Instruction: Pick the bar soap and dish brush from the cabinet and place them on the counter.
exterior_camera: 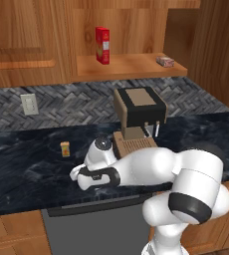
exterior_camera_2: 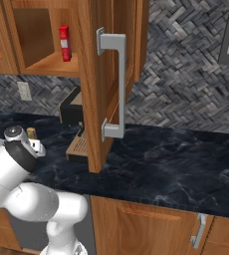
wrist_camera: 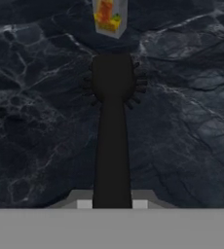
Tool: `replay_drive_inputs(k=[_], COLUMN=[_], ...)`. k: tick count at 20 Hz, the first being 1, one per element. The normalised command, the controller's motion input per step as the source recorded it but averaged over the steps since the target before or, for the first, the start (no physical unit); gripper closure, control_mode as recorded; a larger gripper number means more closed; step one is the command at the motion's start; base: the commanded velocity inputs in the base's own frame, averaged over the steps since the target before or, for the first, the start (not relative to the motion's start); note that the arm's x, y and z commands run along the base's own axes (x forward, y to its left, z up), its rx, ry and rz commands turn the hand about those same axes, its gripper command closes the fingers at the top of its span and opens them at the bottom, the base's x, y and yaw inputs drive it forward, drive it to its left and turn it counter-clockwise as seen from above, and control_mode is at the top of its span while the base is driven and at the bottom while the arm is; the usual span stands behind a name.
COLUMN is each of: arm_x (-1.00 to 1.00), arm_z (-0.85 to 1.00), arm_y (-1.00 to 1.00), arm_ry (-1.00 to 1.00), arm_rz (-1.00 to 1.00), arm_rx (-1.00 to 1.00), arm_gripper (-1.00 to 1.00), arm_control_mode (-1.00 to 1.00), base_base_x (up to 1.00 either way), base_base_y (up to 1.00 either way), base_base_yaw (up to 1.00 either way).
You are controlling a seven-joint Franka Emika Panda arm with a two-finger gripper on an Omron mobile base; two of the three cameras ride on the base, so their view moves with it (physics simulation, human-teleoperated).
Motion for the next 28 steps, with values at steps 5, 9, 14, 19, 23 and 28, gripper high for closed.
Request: replay_drive_inputs(k=[5, 9, 14, 19, 23, 28], arm_x=[0.02, 0.00, 0.00, -0.10, -0.38, -0.33], arm_z=[-0.05, 0.00, 0.00, 0.07, 0.35, 0.57], arm_y=[0.00, 0.00, 0.00, 0.00, 0.00, 0.00], arm_ry=[0.00, 0.00, 0.00, -0.08, -0.20, -0.17], arm_rz=[0.00, 0.00, 0.00, 0.00, 0.00, 0.00], arm_rx=[-0.01, 0.00, 0.00, 0.00, 0.00, 0.00], arm_gripper=[-1.00, -1.00, -1.00, -1.00, -1.00, -1.00], arm_control_mode=[-1.00, -1.00, -1.00, -1.00, -1.00, -1.00], base_base_x=[0.00, 0.00, 0.00, 0.00, 0.00, 0.00], base_base_y=[0.00, 0.00, 0.00, 0.00, 0.00, 0.00], base_base_yaw=[0.00, 0.00, 0.00, 0.00, 0.00, 0.00])
